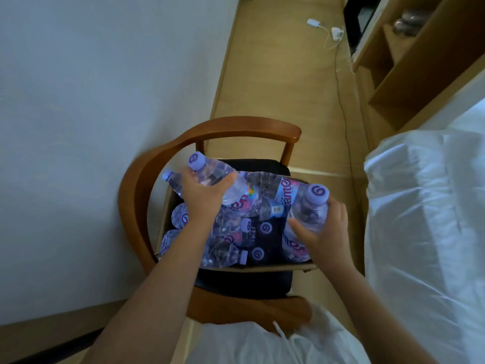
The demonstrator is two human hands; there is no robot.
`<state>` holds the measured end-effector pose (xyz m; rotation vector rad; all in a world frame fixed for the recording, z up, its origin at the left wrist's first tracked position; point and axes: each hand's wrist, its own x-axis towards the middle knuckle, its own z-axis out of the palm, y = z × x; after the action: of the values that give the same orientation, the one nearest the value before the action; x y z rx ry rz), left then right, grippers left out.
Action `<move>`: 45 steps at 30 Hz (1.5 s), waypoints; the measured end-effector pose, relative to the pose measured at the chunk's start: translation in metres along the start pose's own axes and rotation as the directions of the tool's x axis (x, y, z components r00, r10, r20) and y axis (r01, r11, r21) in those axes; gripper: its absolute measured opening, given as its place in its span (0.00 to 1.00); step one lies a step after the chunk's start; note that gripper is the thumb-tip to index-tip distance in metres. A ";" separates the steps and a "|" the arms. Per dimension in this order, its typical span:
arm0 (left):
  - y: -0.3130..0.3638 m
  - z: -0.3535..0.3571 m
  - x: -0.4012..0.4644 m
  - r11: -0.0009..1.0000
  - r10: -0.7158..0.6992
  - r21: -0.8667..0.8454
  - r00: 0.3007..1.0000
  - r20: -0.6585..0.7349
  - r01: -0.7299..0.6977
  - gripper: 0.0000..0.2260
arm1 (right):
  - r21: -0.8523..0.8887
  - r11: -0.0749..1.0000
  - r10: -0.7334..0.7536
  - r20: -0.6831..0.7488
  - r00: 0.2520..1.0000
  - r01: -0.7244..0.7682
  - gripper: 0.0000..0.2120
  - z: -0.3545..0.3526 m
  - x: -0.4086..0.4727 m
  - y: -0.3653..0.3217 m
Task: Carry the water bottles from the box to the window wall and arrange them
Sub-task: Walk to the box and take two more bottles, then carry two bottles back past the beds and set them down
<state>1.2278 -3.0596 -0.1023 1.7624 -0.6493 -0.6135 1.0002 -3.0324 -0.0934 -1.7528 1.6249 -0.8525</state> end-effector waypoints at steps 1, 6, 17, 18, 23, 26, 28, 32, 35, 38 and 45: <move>0.007 0.000 -0.007 0.998 0.053 -0.027 0.998 0.043 -0.052 0.26 | 0.020 1.000 0.017 -0.028 0.999 -0.016 0.27 -0.003 -0.004 0.000; 0.042 0.010 -0.055 0.971 0.235 -0.154 0.857 0.458 -0.184 0.20 | 0.132 0.988 0.103 -0.221 0.970 -0.075 0.27 -0.026 -0.033 0.003; 0.057 0.048 -0.218 0.941 0.140 -0.065 0.205 0.969 -0.333 0.21 | 0.166 0.956 0.292 -0.520 0.803 -0.240 0.21 -0.110 -0.177 0.036; 0.055 0.050 -0.236 0.934 0.124 -0.065 0.149 0.981 -0.350 0.22 | 0.215 0.940 0.341 -0.525 0.780 -0.267 0.20 -0.118 -0.199 0.040; 0.043 0.044 -0.342 0.879 0.102 -0.141 -0.109 0.989 -0.455 0.21 | 0.366 0.856 0.517 -0.615 0.596 -0.365 0.21 -0.148 -0.328 0.053; 0.030 0.029 -0.414 0.851 0.099 -0.221 -0.269 0.958 -0.477 0.23 | 0.431 0.811 0.577 -0.702 0.418 -0.397 0.21 -0.161 -0.410 0.055; 0.019 0.020 -0.461 0.831 0.086 -0.274 -0.374 0.923 -0.484 0.24 | 0.466 0.784 0.596 -0.749 0.290 -0.409 0.21 -0.168 -0.461 0.055; 0.003 -0.002 -0.556 0.796 0.055 -0.393 -0.591 0.805 -0.461 0.24 | 0.513 0.726 0.591 -0.806 0.035 -0.459 0.22 -0.178 -0.558 0.048; -0.005 -0.018 -0.622 0.787 0.029 -0.462 -0.724 0.689 -0.409 0.29 | 0.547 0.676 0.564 -0.815 -0.129 -0.494 0.23 -0.179 -0.614 0.042; -0.012 -0.041 -0.689 0.752 0.046 -0.576 -0.846 0.531 -0.320 0.30 | 0.604 0.616 0.509 -0.795 -0.330 -0.506 0.22 -0.178 -0.670 0.035; -0.029 -0.077 -0.820 0.723 0.009 -0.683 -0.987 0.161 -0.105 0.28 | 0.751 0.501 0.369 -0.635 -0.679 -0.430 0.21 -0.175 -0.762 0.027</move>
<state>0.6979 -2.4320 -0.0410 -0.9306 -2.8006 -1.7118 0.8105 -2.2744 -0.0523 1.0224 2.9337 -1.7219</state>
